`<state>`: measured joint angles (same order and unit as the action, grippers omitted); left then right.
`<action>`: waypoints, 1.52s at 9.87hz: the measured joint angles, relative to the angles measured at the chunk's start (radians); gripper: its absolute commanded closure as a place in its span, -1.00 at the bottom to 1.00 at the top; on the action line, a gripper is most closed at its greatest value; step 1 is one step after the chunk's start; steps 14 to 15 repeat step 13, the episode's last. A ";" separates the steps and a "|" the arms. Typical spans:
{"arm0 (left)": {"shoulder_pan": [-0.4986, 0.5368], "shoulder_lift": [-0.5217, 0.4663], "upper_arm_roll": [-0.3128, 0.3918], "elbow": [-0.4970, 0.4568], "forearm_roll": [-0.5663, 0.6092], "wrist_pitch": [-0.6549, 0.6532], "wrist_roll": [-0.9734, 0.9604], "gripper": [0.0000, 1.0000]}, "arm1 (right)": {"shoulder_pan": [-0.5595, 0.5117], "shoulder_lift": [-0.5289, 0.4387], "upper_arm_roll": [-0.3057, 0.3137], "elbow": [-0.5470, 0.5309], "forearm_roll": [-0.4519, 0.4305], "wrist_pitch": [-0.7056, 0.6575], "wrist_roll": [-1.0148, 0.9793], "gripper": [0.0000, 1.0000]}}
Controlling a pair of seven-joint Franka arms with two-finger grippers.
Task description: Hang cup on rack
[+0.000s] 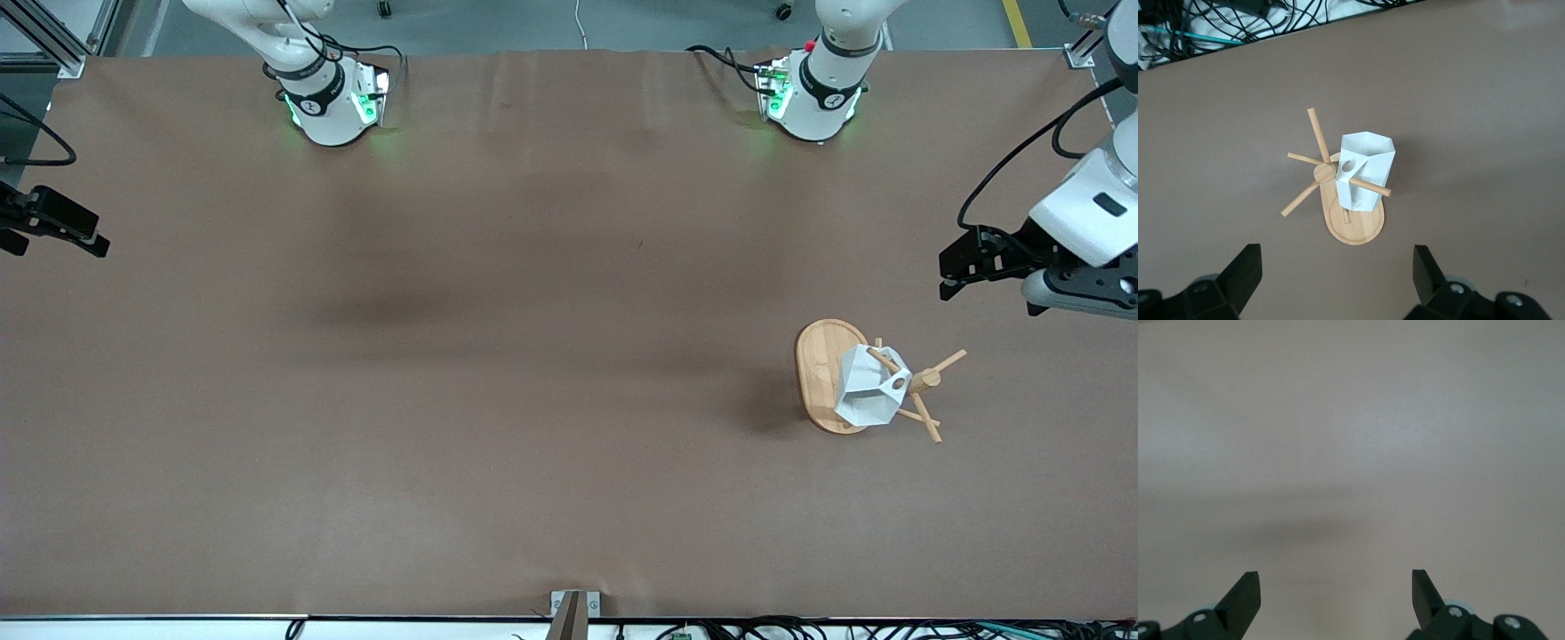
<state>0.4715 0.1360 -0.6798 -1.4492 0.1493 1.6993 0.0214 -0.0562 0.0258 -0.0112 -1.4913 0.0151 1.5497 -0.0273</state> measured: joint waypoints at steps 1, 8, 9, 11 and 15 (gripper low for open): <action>-0.121 -0.034 0.122 0.001 0.000 -0.026 0.000 -1.00 | 0.002 0.000 0.002 0.000 0.000 0.000 0.000 -1.00; -0.512 -0.185 0.610 -0.047 -0.154 -0.243 -0.025 -1.00 | 0.004 0.000 0.005 0.000 0.000 -0.005 0.000 -1.00; -0.515 -0.206 0.611 -0.077 -0.155 -0.243 -0.032 -1.00 | 0.004 0.000 0.005 0.000 0.000 -0.005 0.000 -1.00; -0.517 -0.240 0.599 -0.115 -0.155 -0.243 -0.042 -1.00 | 0.004 0.000 0.005 0.000 0.000 -0.005 0.000 -1.00; -0.517 -0.245 0.593 -0.123 -0.154 -0.242 -0.042 -1.00 | 0.004 0.000 0.005 0.000 0.000 -0.006 0.000 -1.00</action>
